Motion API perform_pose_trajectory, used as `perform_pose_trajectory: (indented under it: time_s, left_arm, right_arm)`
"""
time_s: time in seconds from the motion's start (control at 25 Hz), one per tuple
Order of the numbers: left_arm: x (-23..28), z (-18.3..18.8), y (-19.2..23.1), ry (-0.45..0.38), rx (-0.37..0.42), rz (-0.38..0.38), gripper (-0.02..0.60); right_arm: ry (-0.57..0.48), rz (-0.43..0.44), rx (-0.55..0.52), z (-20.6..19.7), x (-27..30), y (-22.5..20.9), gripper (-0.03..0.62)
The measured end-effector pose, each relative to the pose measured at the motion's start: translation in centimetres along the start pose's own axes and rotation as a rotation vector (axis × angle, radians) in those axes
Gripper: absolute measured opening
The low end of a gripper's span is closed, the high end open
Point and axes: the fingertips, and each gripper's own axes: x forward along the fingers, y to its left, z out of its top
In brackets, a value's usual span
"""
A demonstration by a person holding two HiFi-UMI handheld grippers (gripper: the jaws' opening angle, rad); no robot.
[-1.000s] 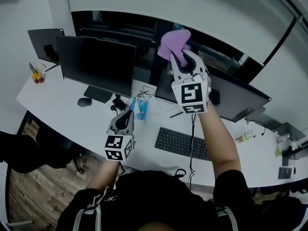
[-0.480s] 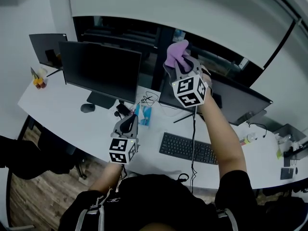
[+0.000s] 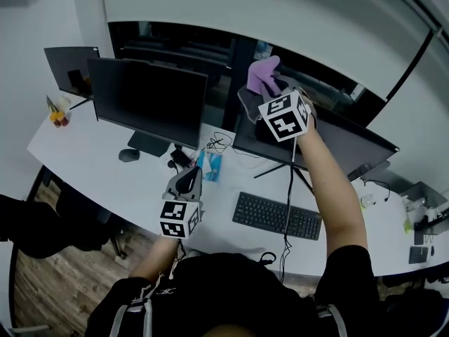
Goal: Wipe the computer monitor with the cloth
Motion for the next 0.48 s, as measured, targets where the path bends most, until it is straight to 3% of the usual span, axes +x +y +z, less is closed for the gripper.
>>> perform_pose_trajectory:
  time_s: [0.24, 0.48]
  left_arm:
    - [-0.3, 0.0, -0.4, -0.003, 0.004, 0.009, 0.014]
    - [-1.3, -0.6, -0.8, 0.012, 0.003, 0.027, 0.014]
  right_arm:
    - [0.126, 0.205, 0.075, -0.4, 0.5, -0.6, 0.094]
    - [0.187, 0.418, 0.099, -0.9, 0.2, -0.7, 0.094]
